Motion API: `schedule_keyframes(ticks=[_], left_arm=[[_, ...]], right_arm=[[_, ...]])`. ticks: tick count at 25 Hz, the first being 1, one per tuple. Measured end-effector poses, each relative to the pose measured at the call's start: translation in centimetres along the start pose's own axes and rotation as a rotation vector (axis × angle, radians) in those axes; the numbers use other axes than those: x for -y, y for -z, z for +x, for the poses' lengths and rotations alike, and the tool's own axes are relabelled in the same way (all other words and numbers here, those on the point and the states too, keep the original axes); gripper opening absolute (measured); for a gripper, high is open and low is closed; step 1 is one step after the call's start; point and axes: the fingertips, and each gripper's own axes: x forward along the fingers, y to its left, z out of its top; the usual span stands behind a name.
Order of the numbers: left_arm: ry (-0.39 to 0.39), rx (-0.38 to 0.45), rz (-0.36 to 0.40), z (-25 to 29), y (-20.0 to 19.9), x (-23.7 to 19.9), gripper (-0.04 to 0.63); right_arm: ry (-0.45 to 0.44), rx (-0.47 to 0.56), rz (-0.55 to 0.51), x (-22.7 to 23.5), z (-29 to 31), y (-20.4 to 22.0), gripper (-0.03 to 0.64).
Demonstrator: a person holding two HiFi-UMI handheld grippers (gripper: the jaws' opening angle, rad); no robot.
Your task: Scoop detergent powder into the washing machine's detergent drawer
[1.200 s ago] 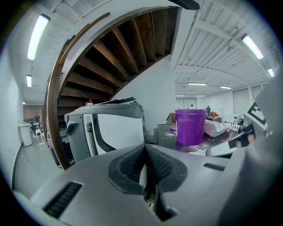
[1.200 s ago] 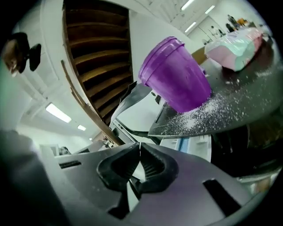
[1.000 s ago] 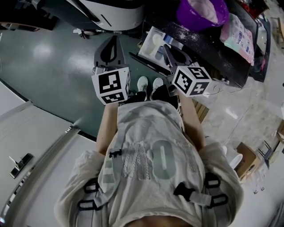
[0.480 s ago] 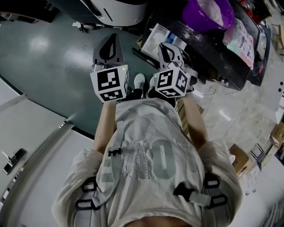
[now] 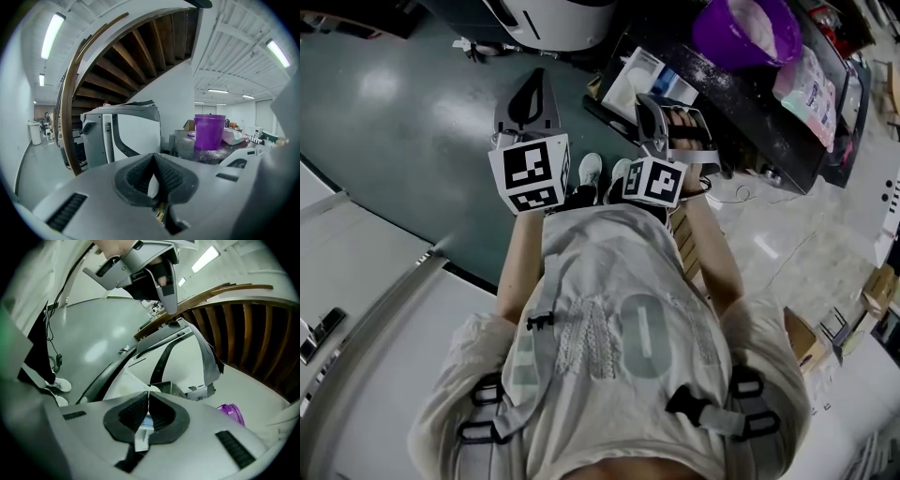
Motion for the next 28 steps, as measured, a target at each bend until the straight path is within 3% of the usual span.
schedule_keyframes(ticks=[15,20,24,28], left_arm=[[0.036,0.020,-0.011,0.5,-1.0,0.2,0.020],[0.045,0.042,-0.007,0.4,-2.1,0.4,0.020],[0.049,0.080,0.005,0.2,-3.9,0.5,0.020],[0.052,0.132,0.029,0.0,-6.4,0.5,0.020]], right_arm=[[0.004,-0.019,0.009,0.9,-0.2,-0.1,0.011],[0.044,-0.012,0.038,3.0,-0.6,-0.5,0.011],[0.118,0.007,0.098,6.3,-1.0,-1.1,0.011],[0.194,0.070,0.236,10.3,-2.1,-1.7,0.011]])
